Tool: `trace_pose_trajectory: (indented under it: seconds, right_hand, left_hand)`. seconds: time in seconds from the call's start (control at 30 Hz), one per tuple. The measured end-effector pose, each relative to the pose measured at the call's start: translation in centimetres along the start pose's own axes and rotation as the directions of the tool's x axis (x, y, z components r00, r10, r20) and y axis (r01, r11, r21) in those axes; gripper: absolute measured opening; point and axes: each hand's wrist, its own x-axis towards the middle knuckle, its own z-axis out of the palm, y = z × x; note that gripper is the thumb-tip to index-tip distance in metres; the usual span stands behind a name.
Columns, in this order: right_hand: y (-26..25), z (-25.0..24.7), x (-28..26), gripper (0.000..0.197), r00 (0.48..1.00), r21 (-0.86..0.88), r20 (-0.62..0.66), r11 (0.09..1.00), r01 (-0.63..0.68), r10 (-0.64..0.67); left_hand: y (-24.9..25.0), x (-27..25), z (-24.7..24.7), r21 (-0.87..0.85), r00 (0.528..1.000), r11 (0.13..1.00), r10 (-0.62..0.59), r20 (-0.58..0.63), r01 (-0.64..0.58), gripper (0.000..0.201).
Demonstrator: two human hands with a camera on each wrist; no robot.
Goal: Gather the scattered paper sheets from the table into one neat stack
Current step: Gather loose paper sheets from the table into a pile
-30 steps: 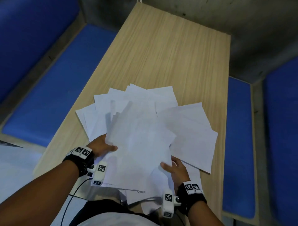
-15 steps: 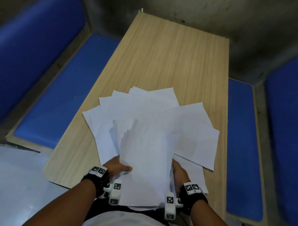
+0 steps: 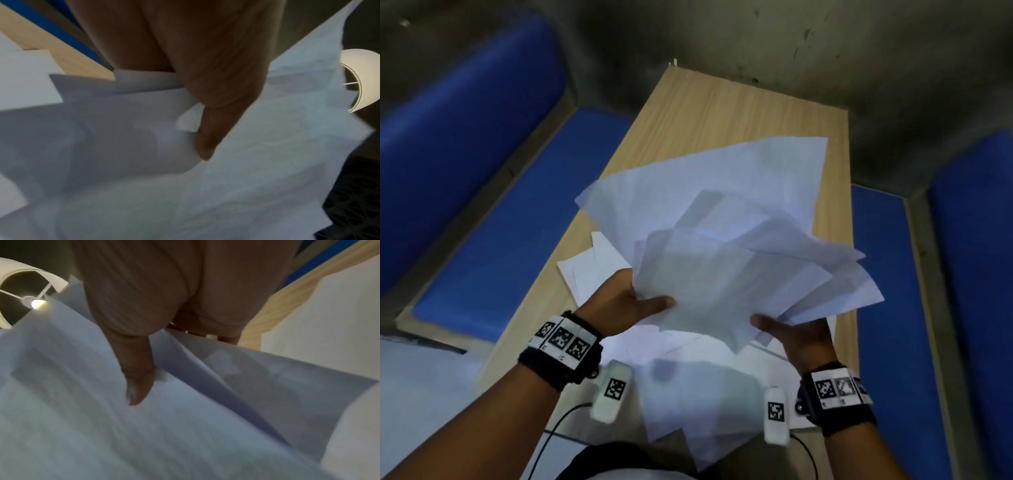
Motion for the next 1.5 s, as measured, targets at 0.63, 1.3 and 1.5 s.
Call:
trace_pose_trajectory:
  seconds: [0.63,1.3,1.5]
  right_hand:
    - [3.0,2.0,1.6,0.079,0.991,-0.088,-0.097,0.993,0.081,-0.089]
    - [5.8,4.6,-0.3,0.044,0.996,-0.226,-0.084,0.973,-0.035,0.017]
    - [5.6,4.3,-1.1,0.065,0.983,-0.252,-0.139,0.964,0.08,-0.118]
  left_hand:
    - [-1.3,2.5,5.0,-0.282,0.955,0.954,0.016,-0.297,-0.104,0.053]
    - [-4.4,1.5,7.4,-0.353,0.982,0.93,-0.15,-0.118,0.1,0.014]
    - [-3.8,0.7,7.6,-0.15,0.987,0.986,-0.088,-0.133,0.068,0.014]
